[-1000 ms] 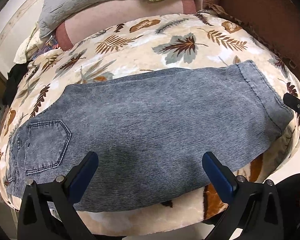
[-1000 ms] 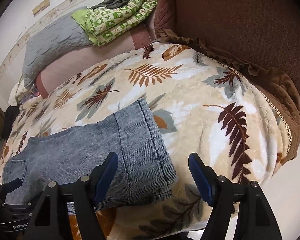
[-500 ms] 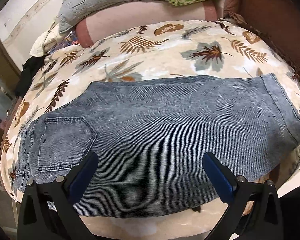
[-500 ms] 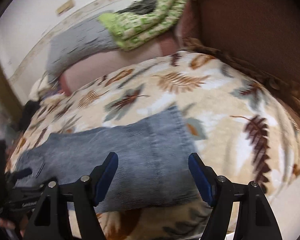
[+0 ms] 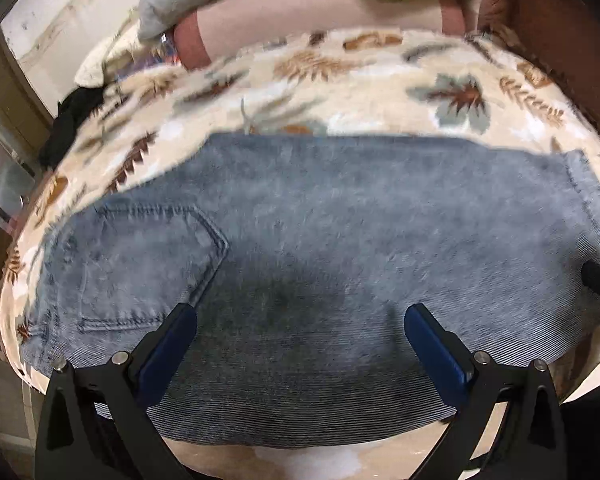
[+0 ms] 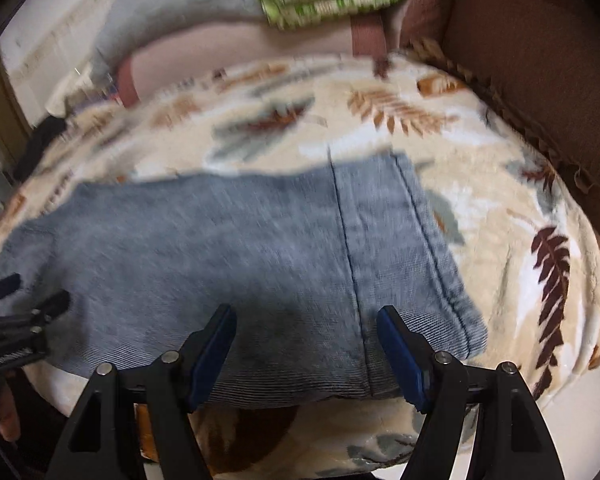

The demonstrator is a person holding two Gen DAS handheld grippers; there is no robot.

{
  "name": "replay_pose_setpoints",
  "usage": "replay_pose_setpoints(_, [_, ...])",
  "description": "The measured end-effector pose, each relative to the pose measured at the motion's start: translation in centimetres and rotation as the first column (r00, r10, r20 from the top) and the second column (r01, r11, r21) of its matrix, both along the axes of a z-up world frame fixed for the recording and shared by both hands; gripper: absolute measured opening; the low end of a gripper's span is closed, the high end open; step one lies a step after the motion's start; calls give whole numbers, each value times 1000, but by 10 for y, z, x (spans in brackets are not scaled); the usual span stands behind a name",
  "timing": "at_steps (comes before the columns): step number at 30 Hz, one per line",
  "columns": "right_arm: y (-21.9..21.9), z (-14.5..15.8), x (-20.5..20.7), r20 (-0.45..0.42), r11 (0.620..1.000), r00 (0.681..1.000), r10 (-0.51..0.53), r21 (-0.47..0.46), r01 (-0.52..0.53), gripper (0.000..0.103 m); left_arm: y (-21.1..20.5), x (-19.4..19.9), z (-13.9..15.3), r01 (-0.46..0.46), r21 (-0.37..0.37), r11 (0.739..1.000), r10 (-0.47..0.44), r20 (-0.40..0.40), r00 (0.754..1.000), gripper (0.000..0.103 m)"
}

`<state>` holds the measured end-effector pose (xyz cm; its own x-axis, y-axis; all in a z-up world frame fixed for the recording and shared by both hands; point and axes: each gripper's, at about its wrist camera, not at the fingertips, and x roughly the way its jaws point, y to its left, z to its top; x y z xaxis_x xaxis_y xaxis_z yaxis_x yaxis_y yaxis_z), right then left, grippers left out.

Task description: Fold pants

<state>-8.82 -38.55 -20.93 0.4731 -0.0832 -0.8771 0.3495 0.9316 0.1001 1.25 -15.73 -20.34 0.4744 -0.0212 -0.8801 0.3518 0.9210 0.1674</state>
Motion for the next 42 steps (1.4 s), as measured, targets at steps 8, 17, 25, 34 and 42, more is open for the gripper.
replay_pose_setpoints(8, [8,-2,2,-16,998,1000,26,-57,-27,79,18,11,-12,-56,-49,997,50,-118,992,103])
replay_pose_setpoints(17, [8,1,-2,-12,998,1000,19,-62,-20,79,80,36,19,-194,-34,980,193,-43,980,103])
replay_pose_setpoints(25, [15,-4,3,-45,995,998,32,-98,-36,83,216,75,44,-495,-63,866,496,-11,868,103])
replay_pose_setpoints(34, [17,-5,5,-47,994,998,32,-98,-36,84,267,96,-3,-530,12,848,527,-125,841,103])
replay_pose_setpoints(42, [4,7,-2,18,999,1000,1,-37,0,84,243,95,14,-468,139,873,472,3,881,103])
